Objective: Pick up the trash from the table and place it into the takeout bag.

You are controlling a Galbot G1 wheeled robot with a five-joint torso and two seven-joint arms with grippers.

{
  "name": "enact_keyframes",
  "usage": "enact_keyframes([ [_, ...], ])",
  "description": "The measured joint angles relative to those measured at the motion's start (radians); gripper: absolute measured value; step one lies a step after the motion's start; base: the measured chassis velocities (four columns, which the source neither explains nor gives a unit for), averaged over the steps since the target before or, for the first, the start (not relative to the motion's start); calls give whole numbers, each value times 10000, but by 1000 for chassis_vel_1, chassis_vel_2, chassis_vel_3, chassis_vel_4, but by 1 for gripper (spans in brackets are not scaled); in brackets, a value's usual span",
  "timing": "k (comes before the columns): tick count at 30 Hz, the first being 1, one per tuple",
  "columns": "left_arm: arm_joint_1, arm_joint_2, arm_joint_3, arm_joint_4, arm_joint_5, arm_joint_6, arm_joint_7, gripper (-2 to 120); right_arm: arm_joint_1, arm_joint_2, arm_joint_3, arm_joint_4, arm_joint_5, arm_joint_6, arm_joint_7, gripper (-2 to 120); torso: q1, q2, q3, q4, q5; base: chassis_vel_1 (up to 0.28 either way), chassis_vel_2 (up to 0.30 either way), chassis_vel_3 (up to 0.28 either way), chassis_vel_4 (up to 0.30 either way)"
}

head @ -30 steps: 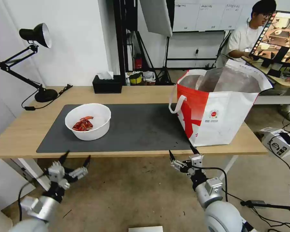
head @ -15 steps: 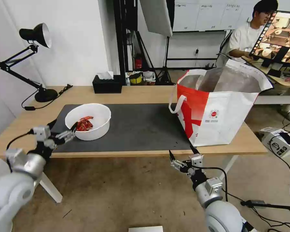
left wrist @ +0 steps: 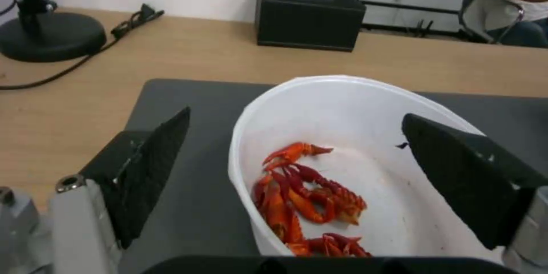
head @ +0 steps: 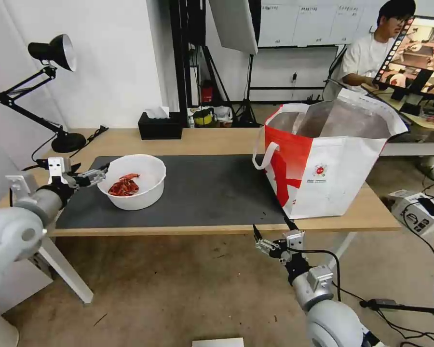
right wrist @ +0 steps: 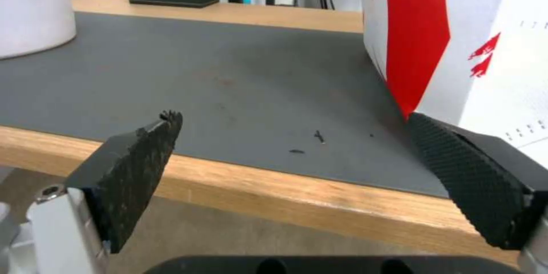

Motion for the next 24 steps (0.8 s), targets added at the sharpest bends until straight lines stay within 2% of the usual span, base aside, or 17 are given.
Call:
enact_keyframes([
  [1,0,0,0,0,0,0,0,100,0,0,0,0,0,0,0,100,0,0,0,0,0,0,0,0,0],
  [4,-309,62,92,186,-518,867,-96,100,1,0,0,0,0,1,-1,100,0,0,0,1,-1,0,0,0,0],
  [5,-309,62,92,186,-518,867,-96,100,1,0,0,0,0,1,-1,100,0,0,0,1,-1,0,0,0,0],
  [8,-697,74,176,356,-1191,1894,-387,100,0,0,0,0,0,2,0,100,-1,1,0,1,-1,0,0,0,0],
  [9,-697,74,176,356,-1191,1894,-387,100,0,0,0,0,0,2,0,100,-1,1,0,1,-1,0,0,0,0],
  [12,-1383,27,565,616,-1462,2514,-569,100,0,0,0,1,0,4,-1,100,-2,1,-1,0,0,0,0,0,0],
  [20,-2576,-44,1712,1073,-1778,3109,-988,100,0,0,0,1,0,4,-1,100,-1,1,0,1,-2,0,0,0,0],
  [22,-3272,-119,2352,1400,-1949,3169,-1394,100,1,0,0,1,0,5,-1,100,-2,2,-1,-2,5,0,0,0,0],
  [24,-3471,-147,2564,1525,-1978,3207,-1476,100,0,0,0,0,0,5,0,100,-2,1,-1,-2,4,0,0,0,0],
])
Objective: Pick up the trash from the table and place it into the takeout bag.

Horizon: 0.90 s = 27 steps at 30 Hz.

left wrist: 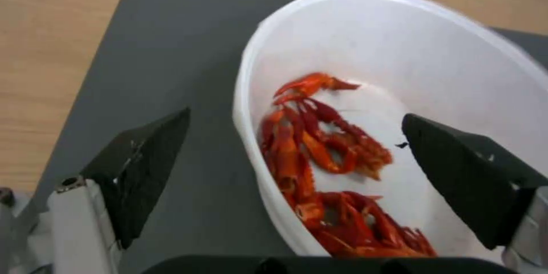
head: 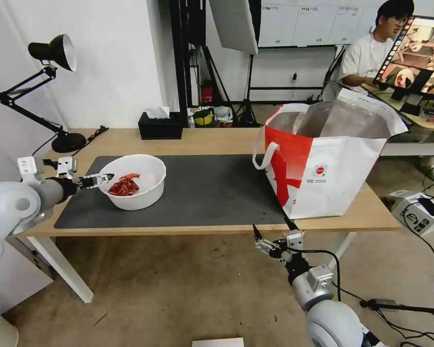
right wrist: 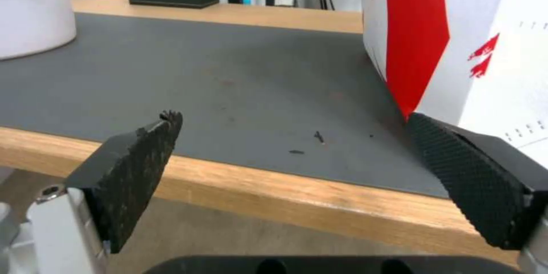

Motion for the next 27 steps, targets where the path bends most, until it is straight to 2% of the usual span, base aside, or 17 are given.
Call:
enact_keyframes([
  [4,-801,-204,812,558,-2,230,-336,100,0,-1,1,0,0,0,0,100,0,0,0,2,-3,0,0,0,0],
  [9,-1176,-380,1156,871,-61,529,-837,100,0,-1,1,0,0,0,0,100,0,0,0,1,-2,0,0,0,0],
  [15,-1460,-528,1434,1041,-287,705,-1035,100,0,-1,0,0,0,0,0,100,0,0,0,1,-3,0,0,0,0],
  [17,-1685,-625,1715,1140,-430,842,-1431,100,0,-1,0,0,0,0,0,100,0,0,0,1,-3,0,0,0,0],
  [22,-1921,-762,1909,1339,-566,878,-1752,100,0,0,0,-1,0,0,0,100,0,0,-1,1,0,0,0,0,0],
  [26,-1995,-823,2002,1402,-604,872,-2017,95,1,-1,0,0,0,0,0,100,0,0,-1,2,0,0,0,0,0],
  [27,-1995,-822,2029,1403,-602,867,-2101,89,0,-1,0,-1,0,0,0,100,0,1,-2,3,0,0,0,0,0],
])
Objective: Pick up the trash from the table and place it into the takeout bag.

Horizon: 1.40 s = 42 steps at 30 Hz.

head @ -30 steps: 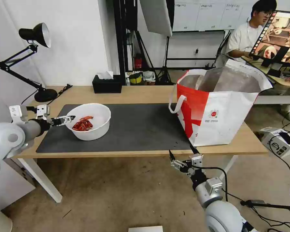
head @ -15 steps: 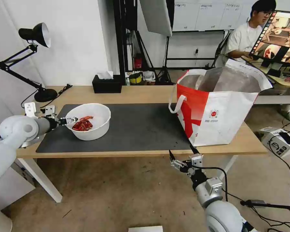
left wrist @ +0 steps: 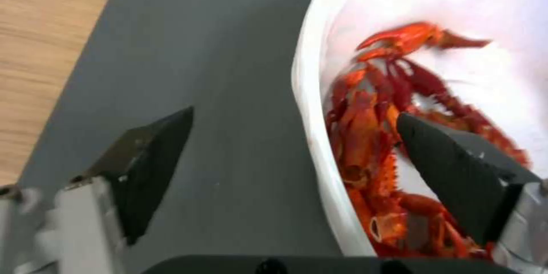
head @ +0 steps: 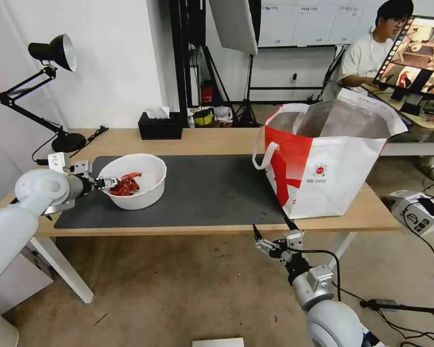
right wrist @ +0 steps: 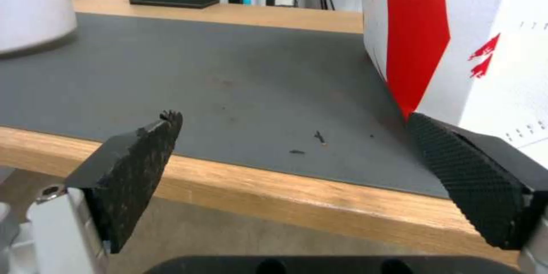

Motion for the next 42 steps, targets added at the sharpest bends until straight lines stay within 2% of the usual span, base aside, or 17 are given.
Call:
enact_keyframes([
  [4,3,5,29,-4,1,21,-57,81,0,0,0,0,0,0,0,100,0,-1,1,-1,-6,0,0,0,0],
  [11,-100,24,143,-80,41,-242,-182,51,0,0,0,0,0,0,0,100,0,0,2,-3,-4,0,0,0,0],
  [12,-100,24,143,-80,41,-242,-182,51,0,0,0,0,0,0,0,100,0,0,2,-3,-4,0,0,0,0],
  [13,-100,25,150,-116,46,-288,-201,43,0,0,0,0,0,0,0,100,1,-1,2,-2,-4,0,0,0,0],
  [15,-100,27,152,-137,49,-310,-211,40,0,0,0,0,0,0,0,100,1,-1,2,-2,-4,0,0,0,0],
  [18,-70,60,154,-238,55,-470,-237,23,0,0,0,0,0,0,0,100,1,-1,2,-2,-4,0,0,0,0],
  [20,-48,80,154,-273,55,-529,-237,21,0,0,0,0,0,0,0,100,1,-1,2,-2,-5,0,0,0,0],
  [21,-23,106,149,-307,55,-579,-238,14,0,0,0,0,0,0,0,100,1,-1,2,-2,-4,0,0,0,0],
  [23,-9,127,141,-330,52,-599,-237,13,0,0,0,1,0,-1,0,100,1,0,2,-3,-5,0,0,0,0],
  [25,52,223,100,-425,12,-636,-215,1,0,0,0,1,0,-1,0,100,0,-1,2,-2,-4,0,0,0,0],
  [31,202,393,-27,-574,-78,-688,17,0,0,0,0,0,0,0,0,100,1,-1,2,-1,-4,0,0,0,0],
  [38,216,491,-404,-934,-389,-1151,95,0,0,0,0,0,0,0,0,100,0,-1,2,-1,-5,0,0,0,0],
  [42,-221,722,-327,-1586,-610,-1392,308,0,0,0,0,0,0,-1,0,100,0,-1,1,0,-1,0,0,0,0],
])
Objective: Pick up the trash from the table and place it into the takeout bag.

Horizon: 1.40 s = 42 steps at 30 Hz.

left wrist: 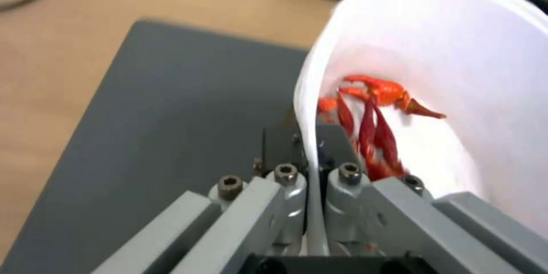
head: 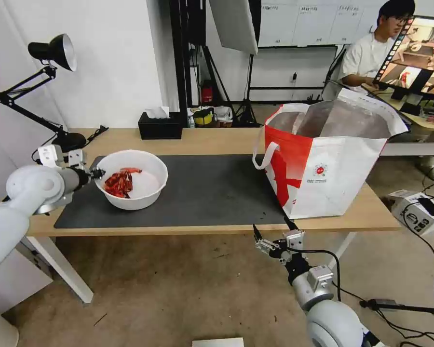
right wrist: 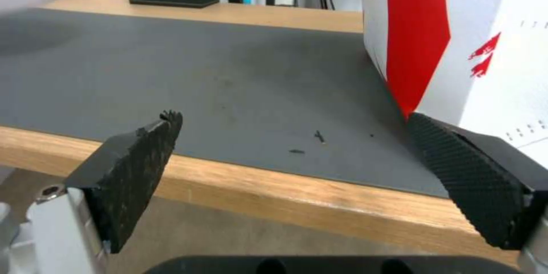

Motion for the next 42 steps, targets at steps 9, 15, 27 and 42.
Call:
enact_keyframes([
  [9,-2137,-123,1608,-383,-604,-235,-296,0,0,0,0,0,0,0,0,100,0,0,0,-1,-2,0,0,0,0],
  [15,-4059,-803,3259,-291,-1150,-308,-742,0,0,0,1,1,0,0,-1,100,0,0,1,-2,-1,0,0,0,0],
  [27,-6542,-2187,4474,135,-2082,-136,-1180,0,0,0,1,0,0,-1,0,100,0,0,1,-2,-1,0,0,0,0],
  [42,-8012,-5154,5036,1715,-2390,-529,-1754,0,1,0,1,0,0,-1,0,100,0,-1,1,-1,0,0,0,0,0],
])
